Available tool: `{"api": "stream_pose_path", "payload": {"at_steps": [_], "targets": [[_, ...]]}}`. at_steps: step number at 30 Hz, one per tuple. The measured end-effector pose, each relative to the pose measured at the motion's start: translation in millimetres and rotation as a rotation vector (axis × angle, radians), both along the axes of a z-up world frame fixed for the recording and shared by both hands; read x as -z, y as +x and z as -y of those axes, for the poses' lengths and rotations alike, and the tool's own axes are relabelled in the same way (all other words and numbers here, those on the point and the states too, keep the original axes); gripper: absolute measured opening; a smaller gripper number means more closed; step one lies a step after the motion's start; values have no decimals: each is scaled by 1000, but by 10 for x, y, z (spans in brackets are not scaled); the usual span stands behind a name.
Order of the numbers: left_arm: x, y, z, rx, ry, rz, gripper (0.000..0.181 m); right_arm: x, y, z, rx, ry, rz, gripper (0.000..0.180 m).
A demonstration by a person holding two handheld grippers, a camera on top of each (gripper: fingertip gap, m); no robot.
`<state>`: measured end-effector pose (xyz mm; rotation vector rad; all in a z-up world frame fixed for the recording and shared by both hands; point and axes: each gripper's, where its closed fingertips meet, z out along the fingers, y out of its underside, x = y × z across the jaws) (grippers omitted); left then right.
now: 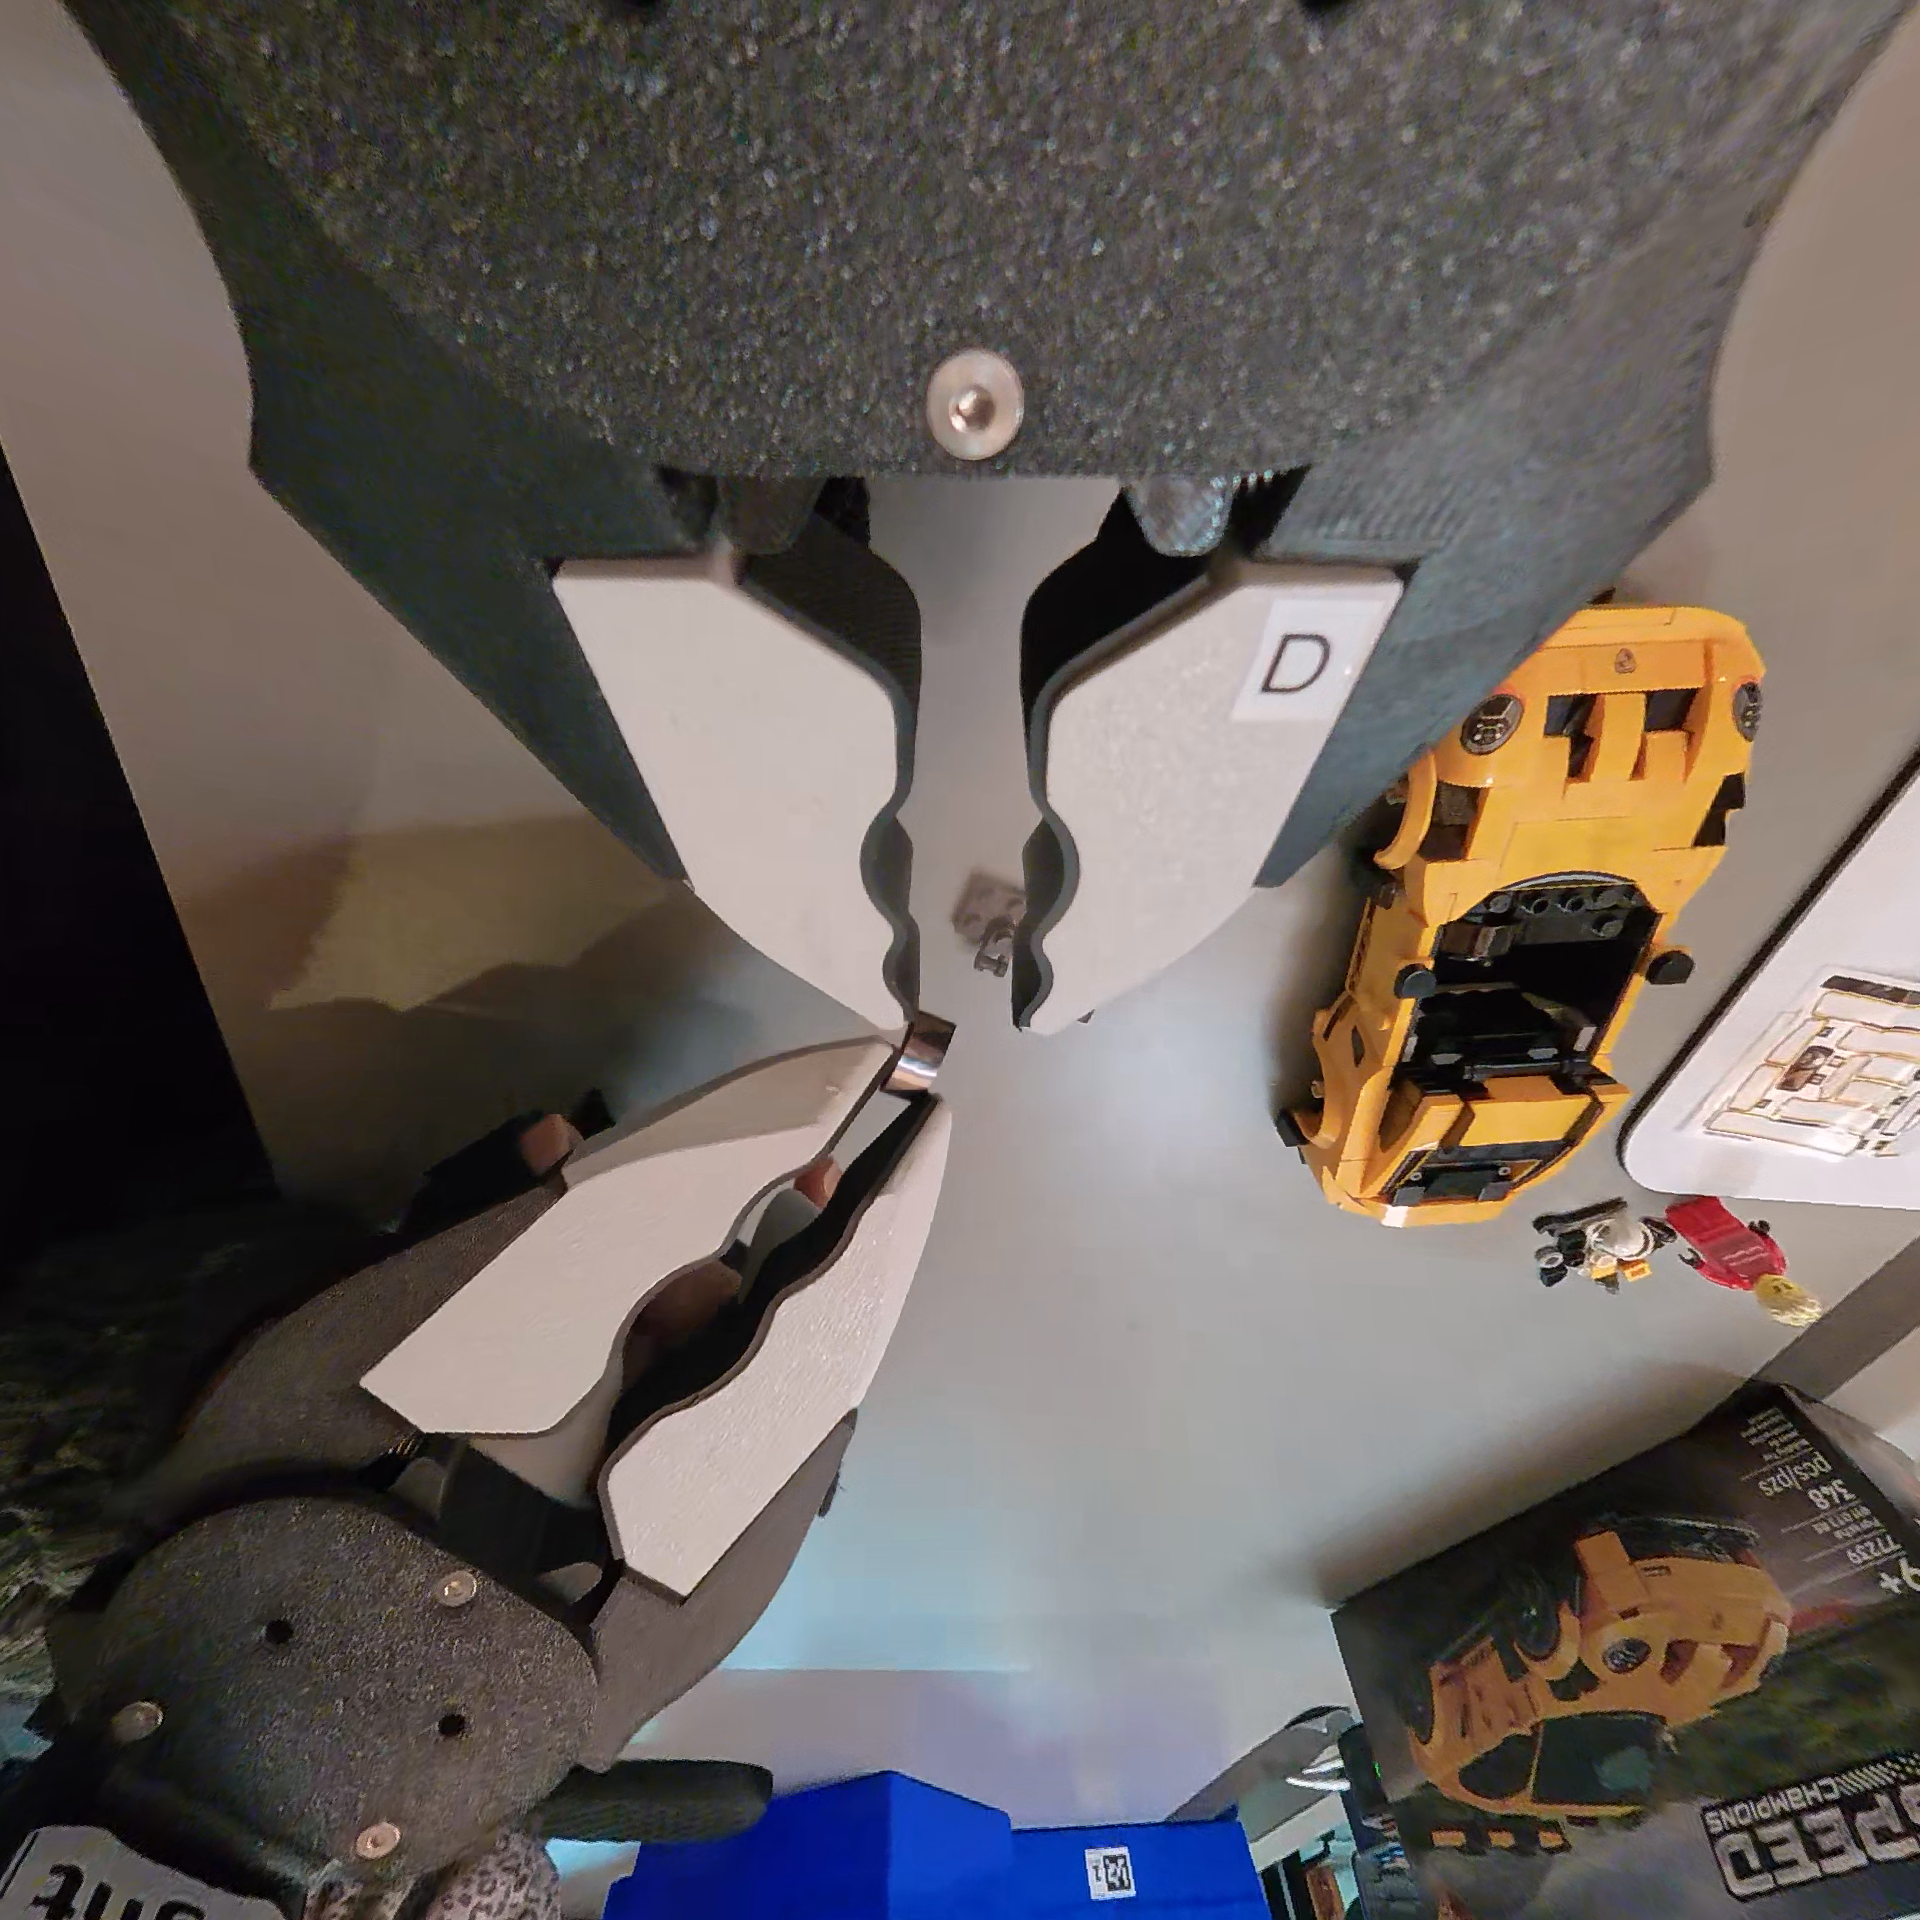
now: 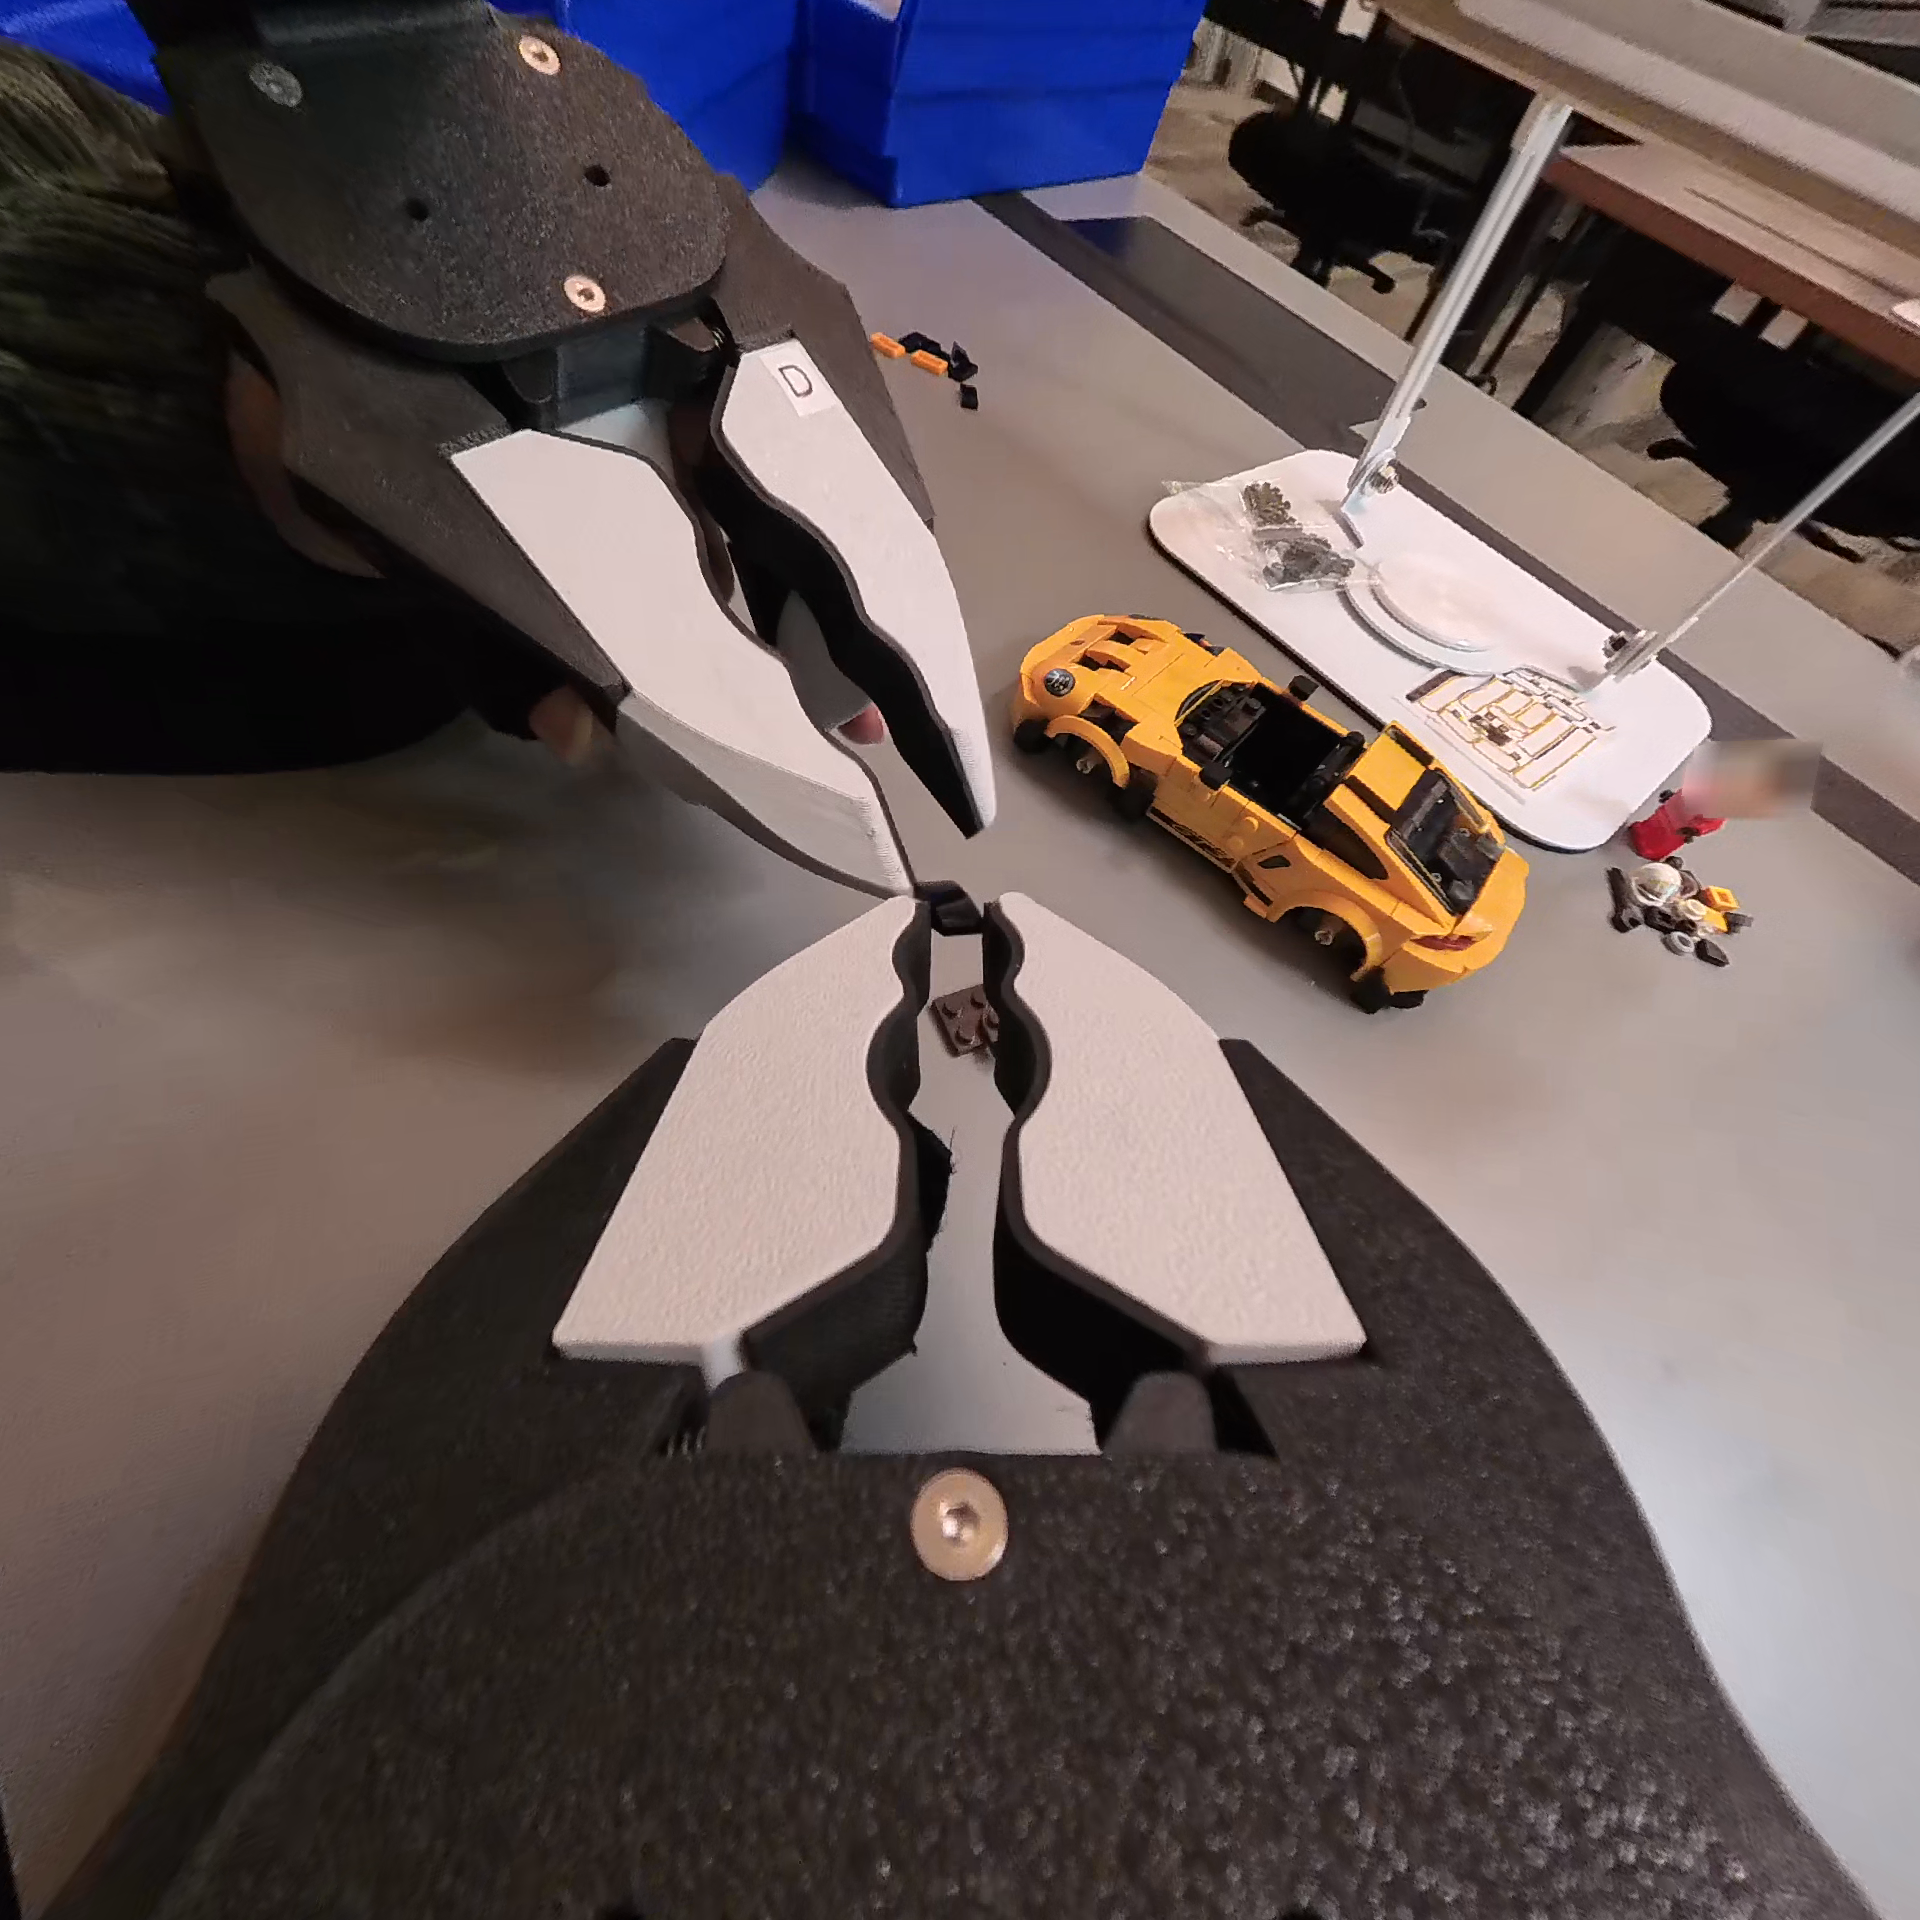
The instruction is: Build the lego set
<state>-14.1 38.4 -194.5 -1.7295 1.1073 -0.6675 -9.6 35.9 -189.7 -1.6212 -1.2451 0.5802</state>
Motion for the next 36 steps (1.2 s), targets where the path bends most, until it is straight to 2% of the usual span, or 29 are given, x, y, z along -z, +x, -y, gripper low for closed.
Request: {"api": "stream_pose_path", "payload": {"at_steps": [10, 16, 20, 36], "targets": [[-42, 74, 144, 93, -23, 44, 19, -104, 8, 124, -106, -19, -76, 9], [-81, 104, 237, 145, -27, 61, 8, -114, 9, 187, -147, -104, -120, 9], [-82, 113, 270, 162, -84, 81, 8, -104, 18, 214, -169, -150, -129, 9], [36, 28, 125, 70, -275, 107, 8, 67, 58, 112, -106, -227, -66, 10]]}}
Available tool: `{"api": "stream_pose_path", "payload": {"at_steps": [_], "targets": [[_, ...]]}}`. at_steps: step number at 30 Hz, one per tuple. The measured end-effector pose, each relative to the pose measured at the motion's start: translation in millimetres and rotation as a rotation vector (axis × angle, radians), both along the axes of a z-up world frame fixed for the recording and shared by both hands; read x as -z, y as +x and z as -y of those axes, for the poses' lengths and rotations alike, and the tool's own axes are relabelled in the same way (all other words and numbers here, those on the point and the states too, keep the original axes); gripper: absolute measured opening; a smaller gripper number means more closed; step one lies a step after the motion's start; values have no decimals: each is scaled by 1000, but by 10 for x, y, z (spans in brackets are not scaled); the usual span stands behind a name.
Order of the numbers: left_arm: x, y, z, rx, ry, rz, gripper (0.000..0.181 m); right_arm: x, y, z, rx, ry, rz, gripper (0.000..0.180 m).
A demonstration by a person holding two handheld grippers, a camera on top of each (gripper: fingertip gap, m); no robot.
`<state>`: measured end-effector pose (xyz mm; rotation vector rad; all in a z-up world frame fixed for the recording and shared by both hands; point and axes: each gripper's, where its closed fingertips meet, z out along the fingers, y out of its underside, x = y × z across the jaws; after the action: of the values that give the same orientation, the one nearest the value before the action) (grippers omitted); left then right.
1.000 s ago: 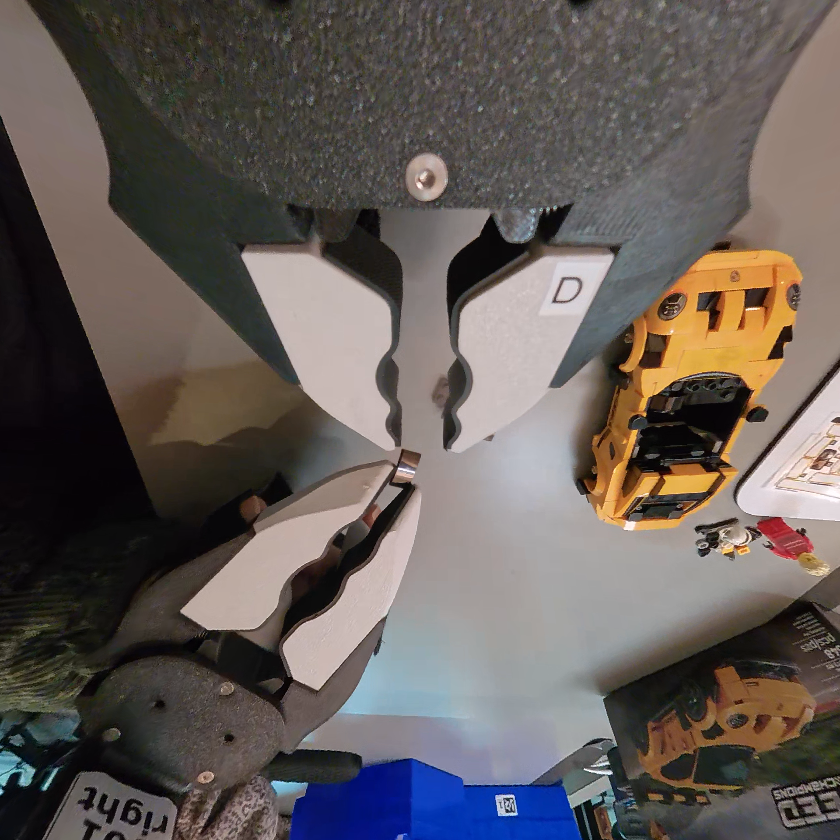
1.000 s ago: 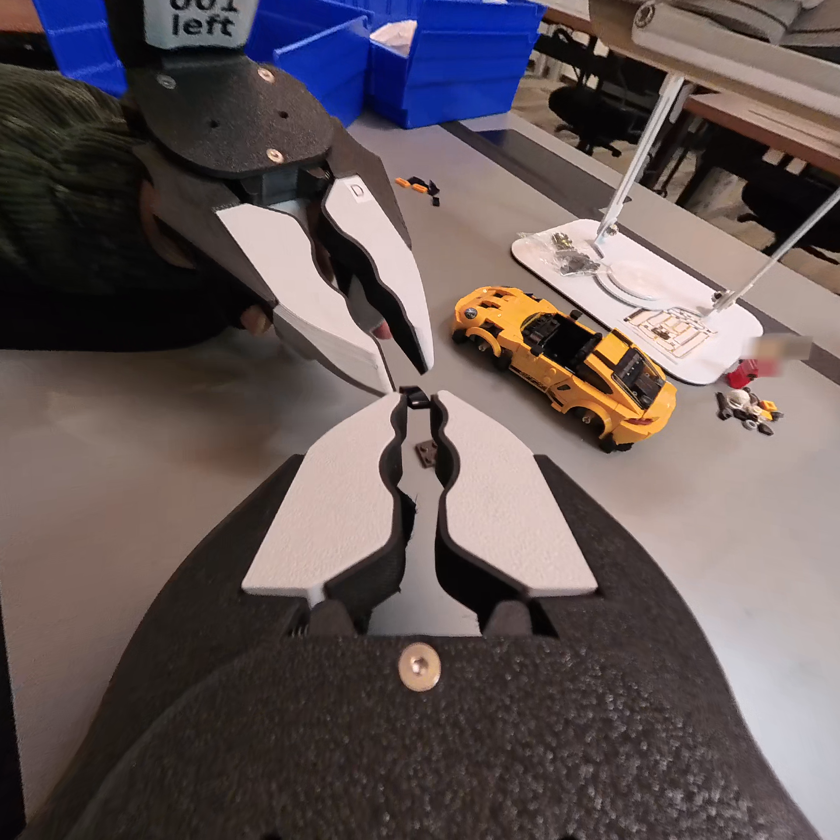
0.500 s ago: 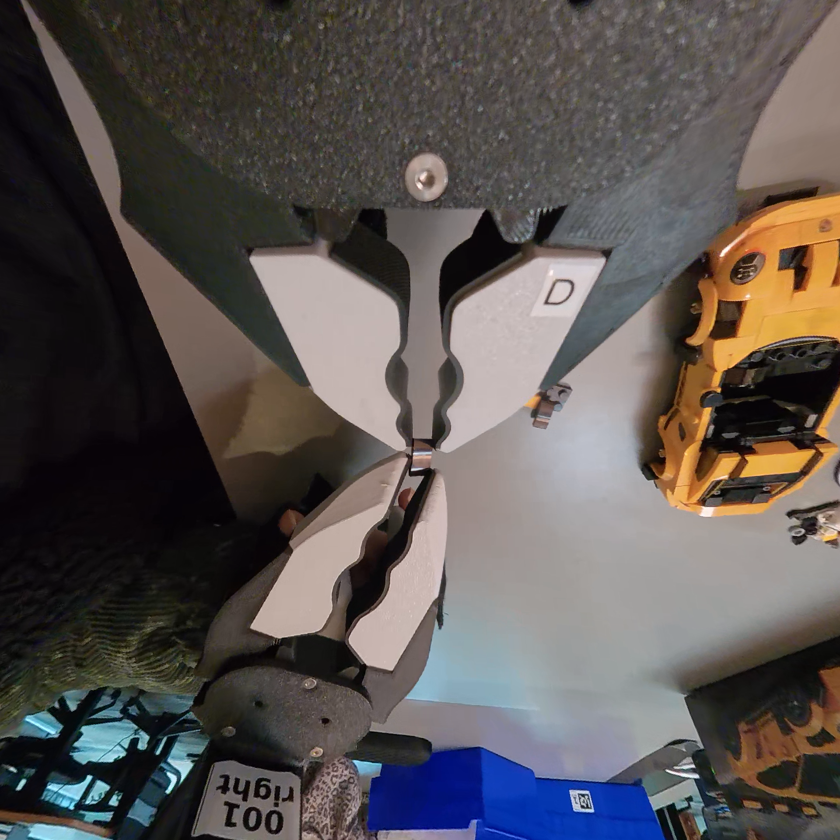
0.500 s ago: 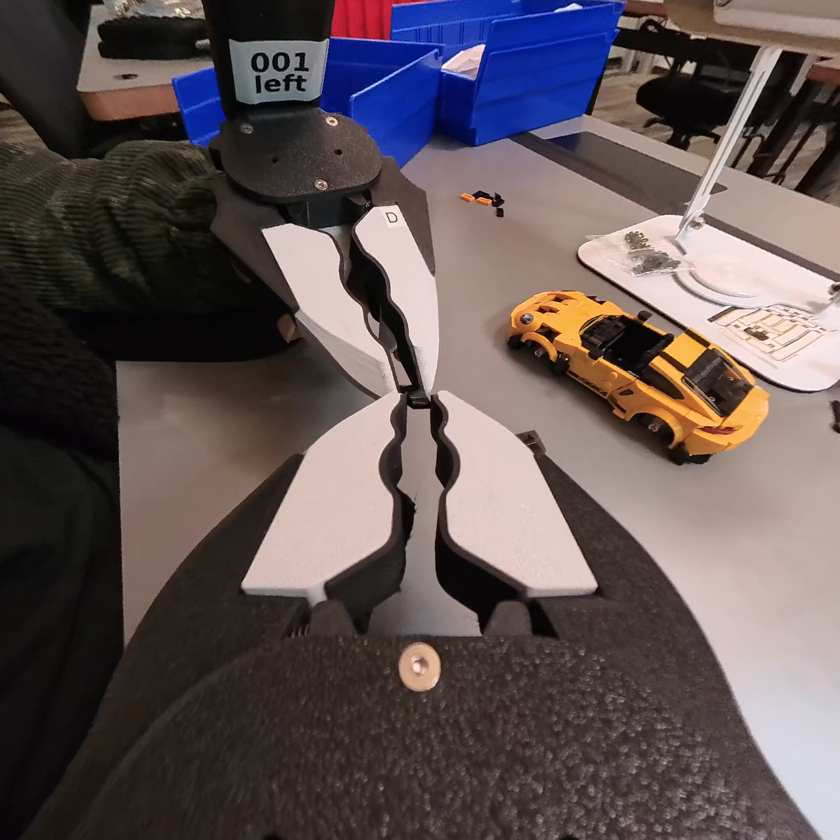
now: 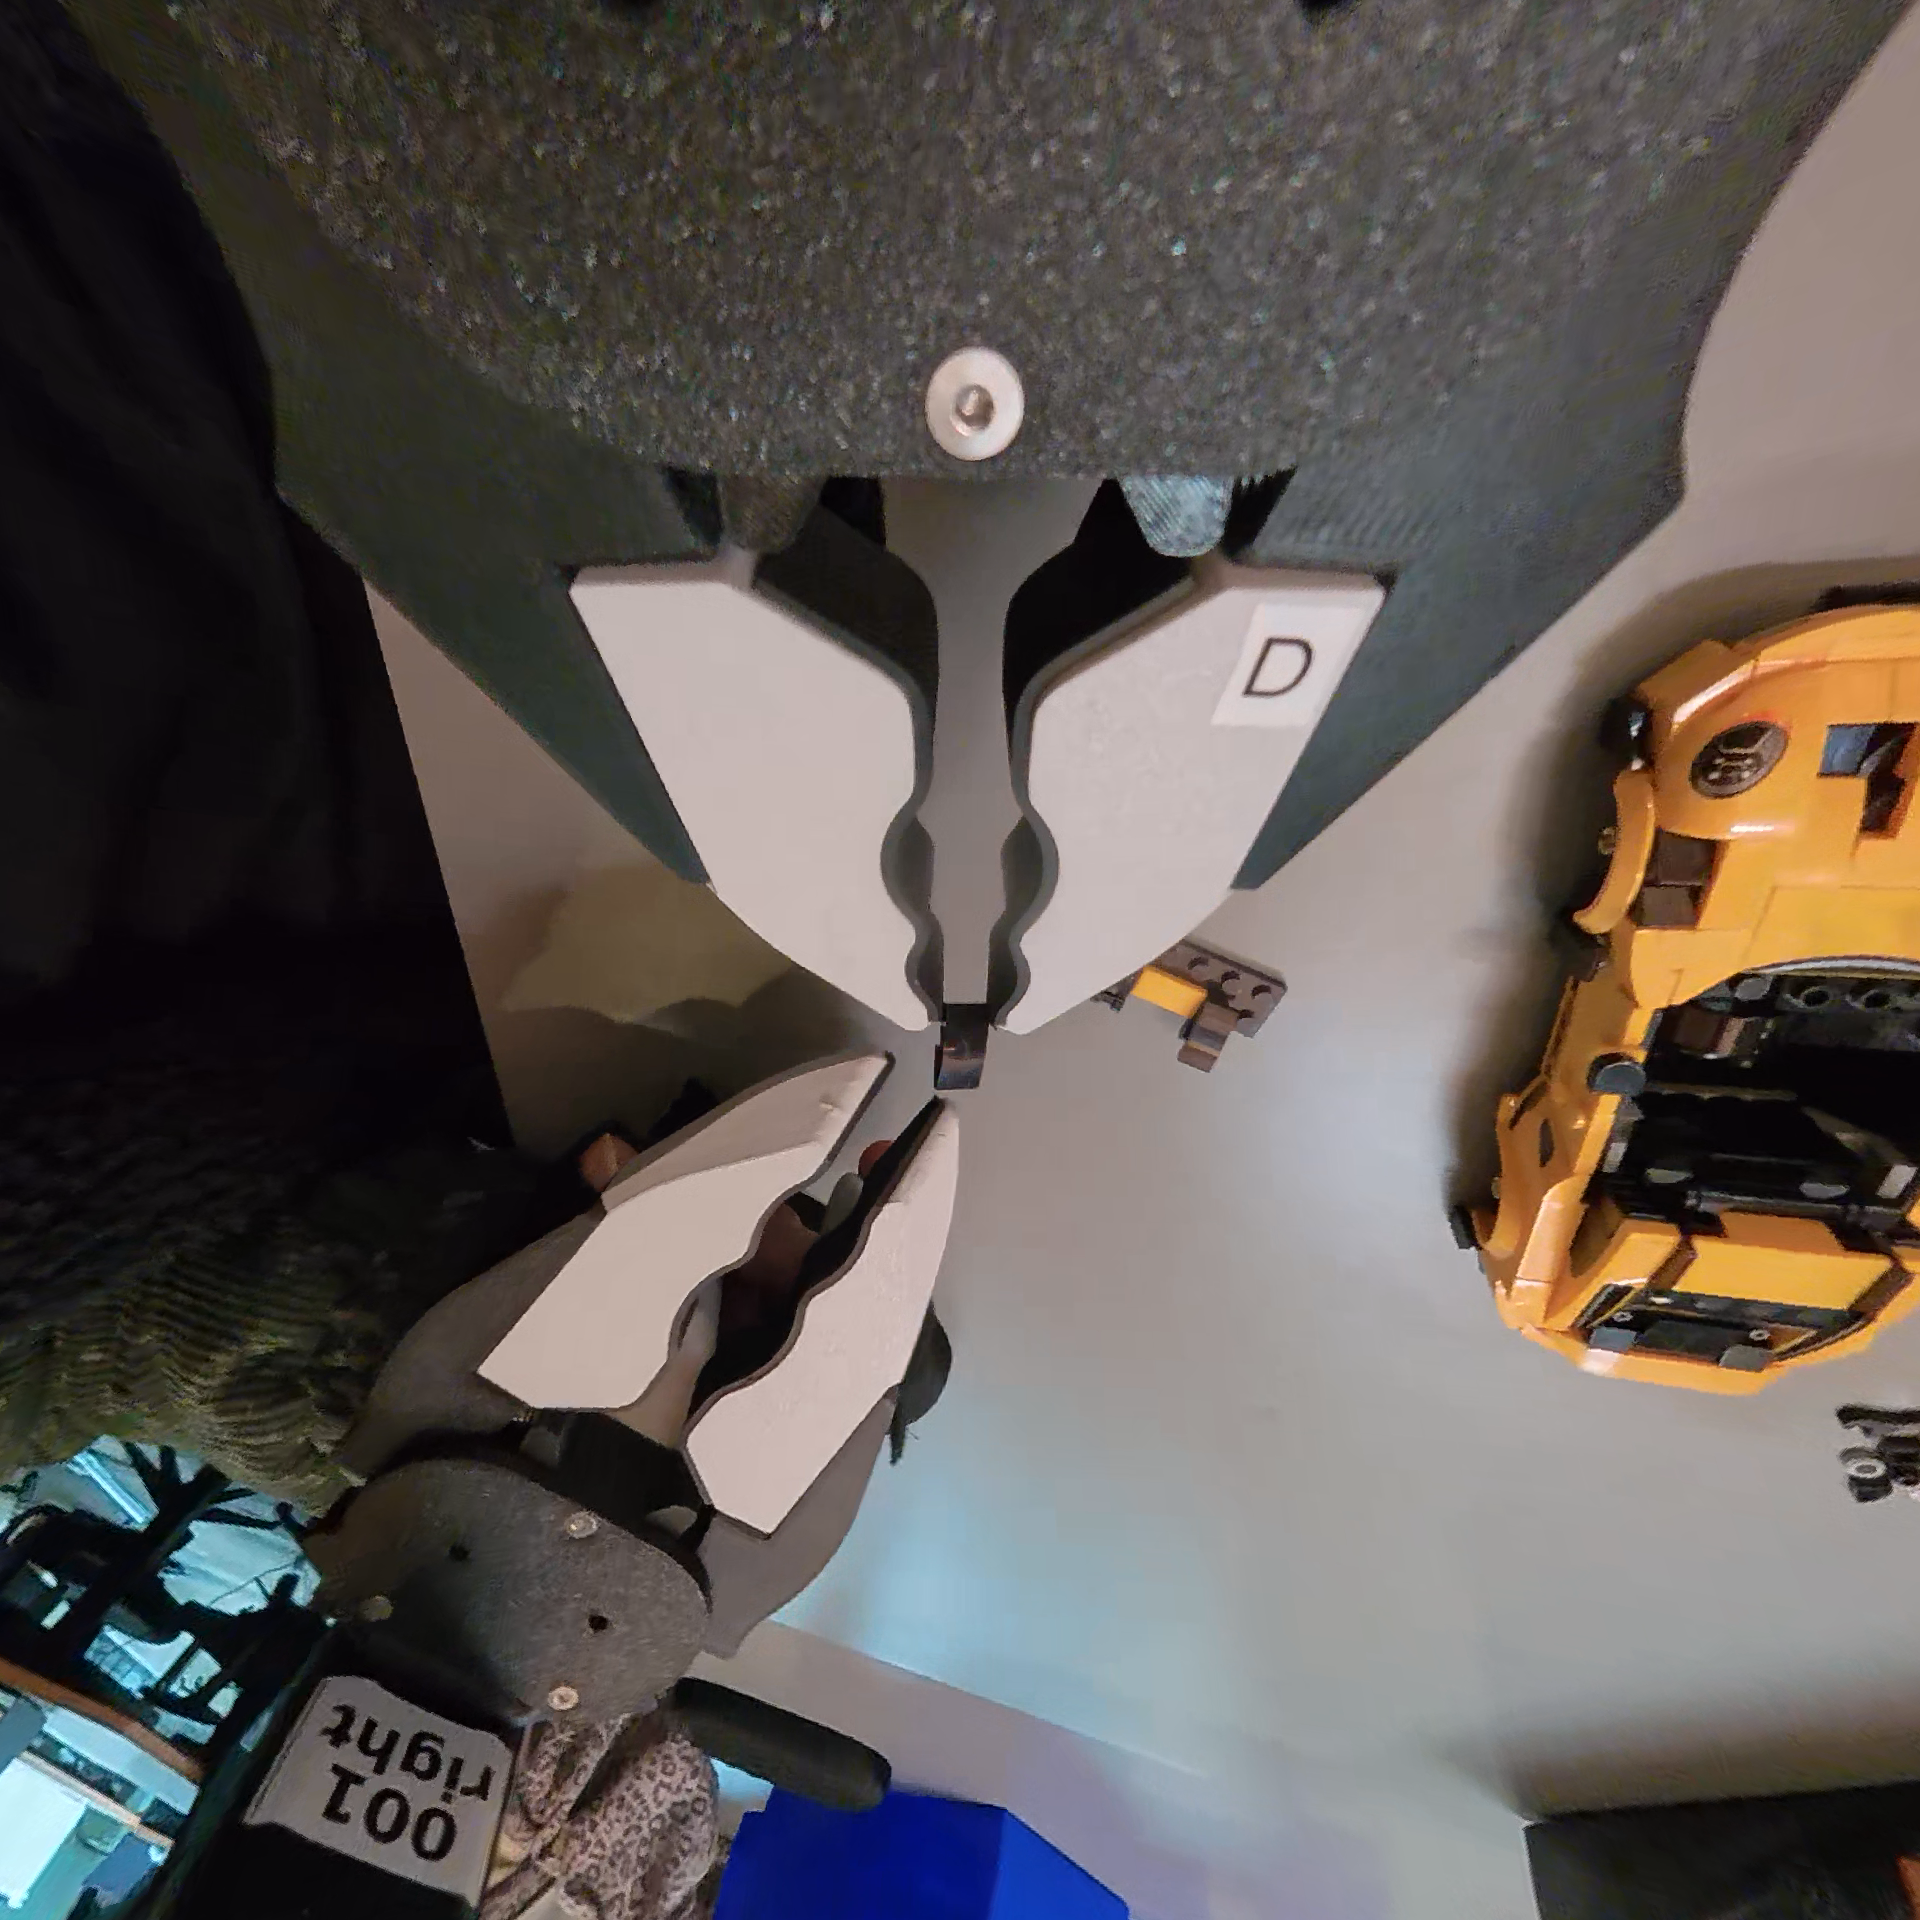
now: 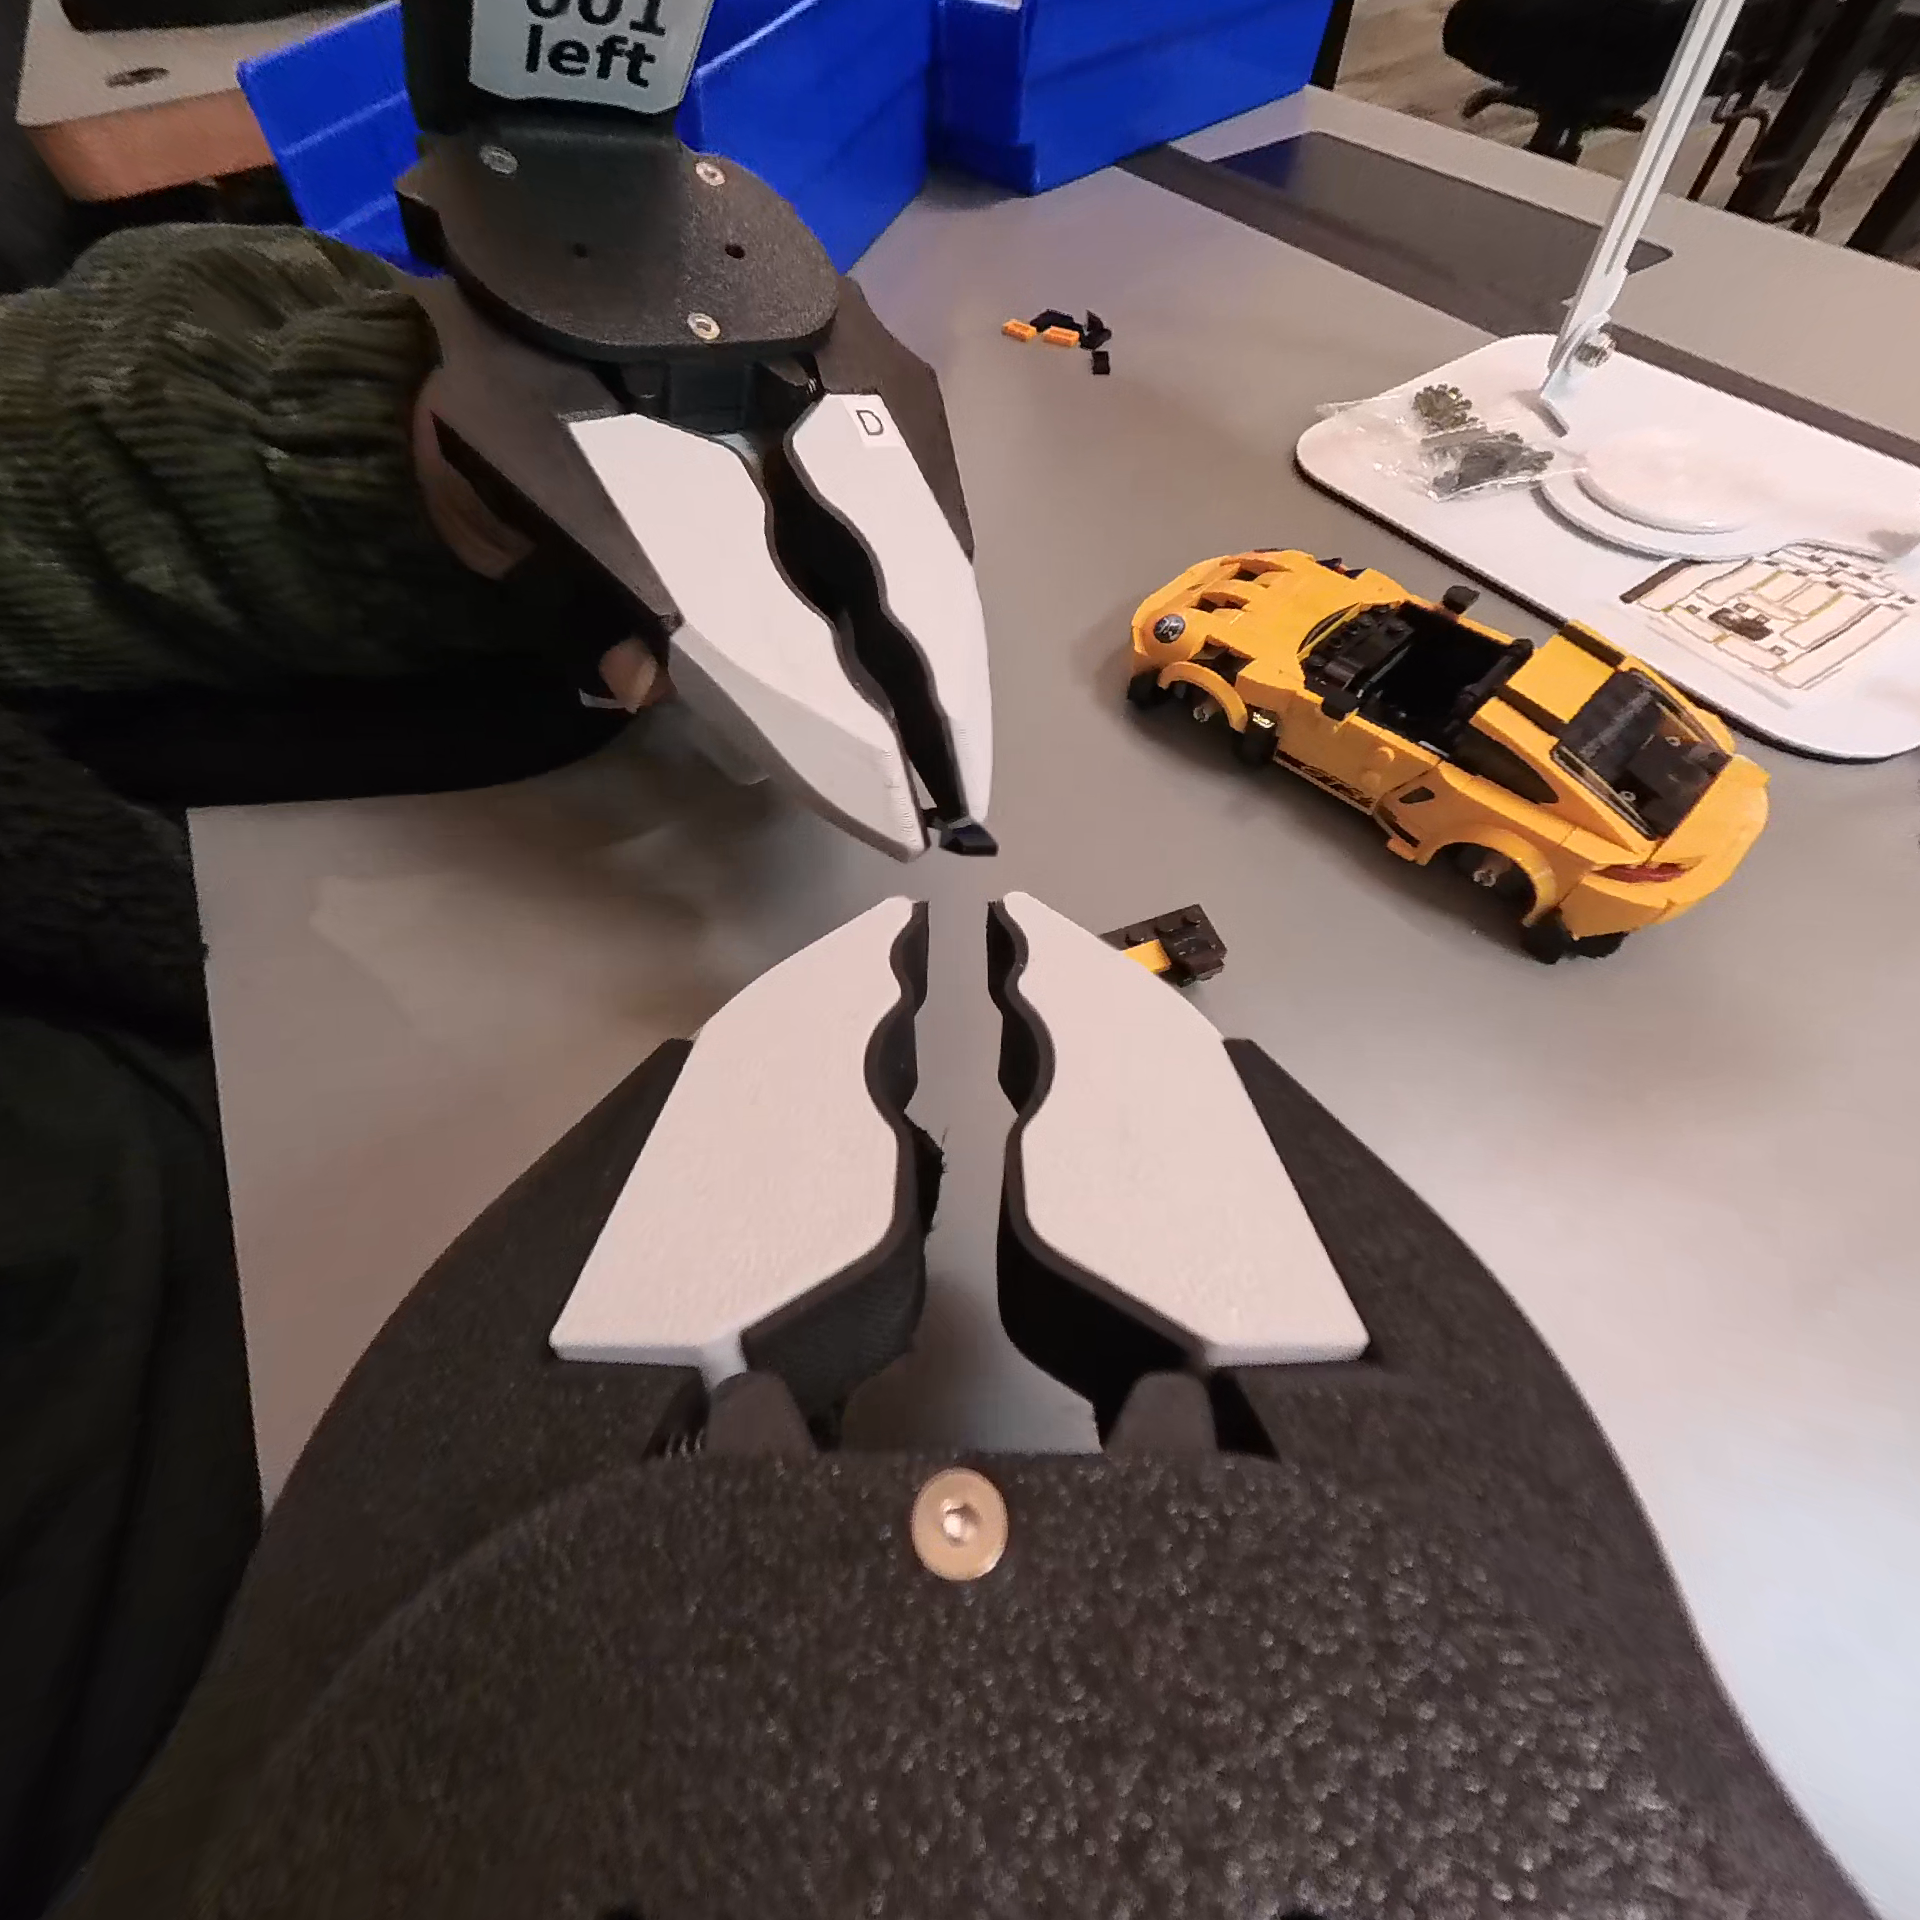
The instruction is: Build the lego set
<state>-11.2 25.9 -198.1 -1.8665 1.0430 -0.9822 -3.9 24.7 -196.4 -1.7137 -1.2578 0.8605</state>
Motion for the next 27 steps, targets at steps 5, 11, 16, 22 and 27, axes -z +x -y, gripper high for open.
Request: {"api": "stream_pose_path", "payload": {"at_steps": [5, 11, 16, 22, 27], "targets": [[-15, -12, -36, -24, 34, -6, 8, -110, -67, 95, -6, -151, -97, 10], [156, -17, -45, -36, 120, -161, 8, -4, 3, 8, 56, -213, -22, 11], [477, -17, 4, -27, 163, -420, 8, 200, 129, 65, 54, -177, 180, 11], [579, 29, 147, 27, 76, -443, 15, 436, 108, 225, 12, -224, 310, 10], [554, 52, 237, 75, 52, -419, 15, 520, 123, 327, -29, -224, 376, 10]]}}
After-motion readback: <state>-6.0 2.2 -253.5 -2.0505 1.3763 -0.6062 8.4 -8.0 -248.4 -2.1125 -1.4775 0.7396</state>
